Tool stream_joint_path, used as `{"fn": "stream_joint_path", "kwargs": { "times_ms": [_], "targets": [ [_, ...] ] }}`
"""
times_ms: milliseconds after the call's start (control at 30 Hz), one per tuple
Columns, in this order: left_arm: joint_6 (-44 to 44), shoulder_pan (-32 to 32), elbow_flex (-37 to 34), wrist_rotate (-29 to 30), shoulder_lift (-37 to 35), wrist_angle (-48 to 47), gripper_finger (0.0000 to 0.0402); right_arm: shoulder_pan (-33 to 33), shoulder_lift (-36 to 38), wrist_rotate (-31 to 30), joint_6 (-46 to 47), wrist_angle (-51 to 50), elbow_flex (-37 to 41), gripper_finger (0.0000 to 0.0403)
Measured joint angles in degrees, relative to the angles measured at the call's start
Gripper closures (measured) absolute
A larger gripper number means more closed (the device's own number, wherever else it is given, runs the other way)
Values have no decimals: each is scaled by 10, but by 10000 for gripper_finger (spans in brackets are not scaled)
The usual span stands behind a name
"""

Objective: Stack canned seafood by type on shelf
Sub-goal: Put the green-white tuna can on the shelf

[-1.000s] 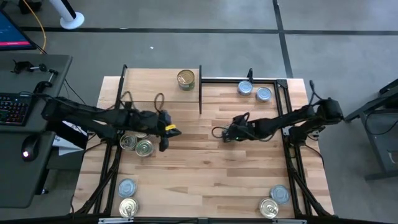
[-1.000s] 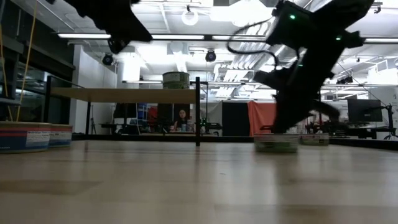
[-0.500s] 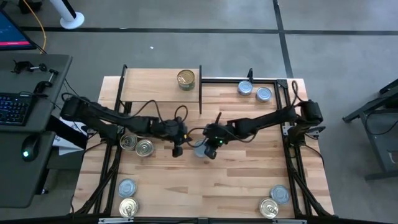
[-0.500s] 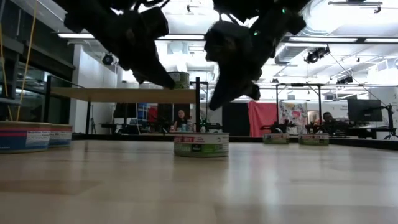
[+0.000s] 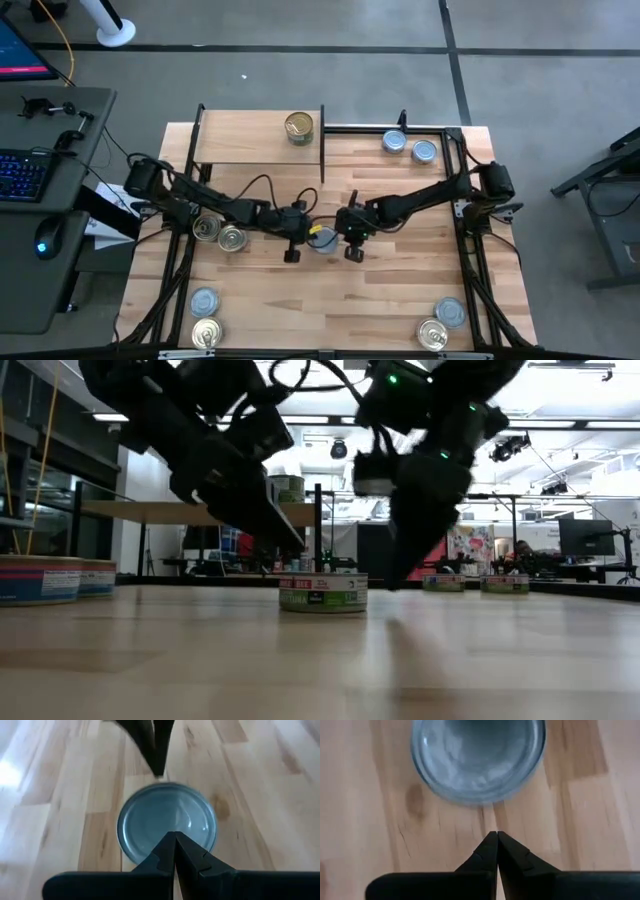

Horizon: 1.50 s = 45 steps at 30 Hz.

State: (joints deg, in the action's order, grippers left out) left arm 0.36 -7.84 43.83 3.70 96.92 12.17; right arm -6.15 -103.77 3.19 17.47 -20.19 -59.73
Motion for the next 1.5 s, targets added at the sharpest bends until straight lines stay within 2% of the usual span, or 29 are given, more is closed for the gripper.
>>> {"fn": "stream_joint_path", "kwargs": {
  "times_ms": [267,567,1067,1267,1500],
  "targets": [
    [-16,0,0,0,12,-15,401,-11,-14,-27,-63,66,11,403],
    [-7,0,2,0,9,-70,402,-11,-8,-57,-46,93,9,403],
    [-7,-1,0,0,11,-80,402,-12,37,-26,-50,140,8,403],
    [-7,-1,-1,0,14,-87,402,-11,37,-27,-51,182,7,403],
    [-17,-1,-2,7,14,-82,402,-11,37,-20,-64,187,8,403]
  ]
}}
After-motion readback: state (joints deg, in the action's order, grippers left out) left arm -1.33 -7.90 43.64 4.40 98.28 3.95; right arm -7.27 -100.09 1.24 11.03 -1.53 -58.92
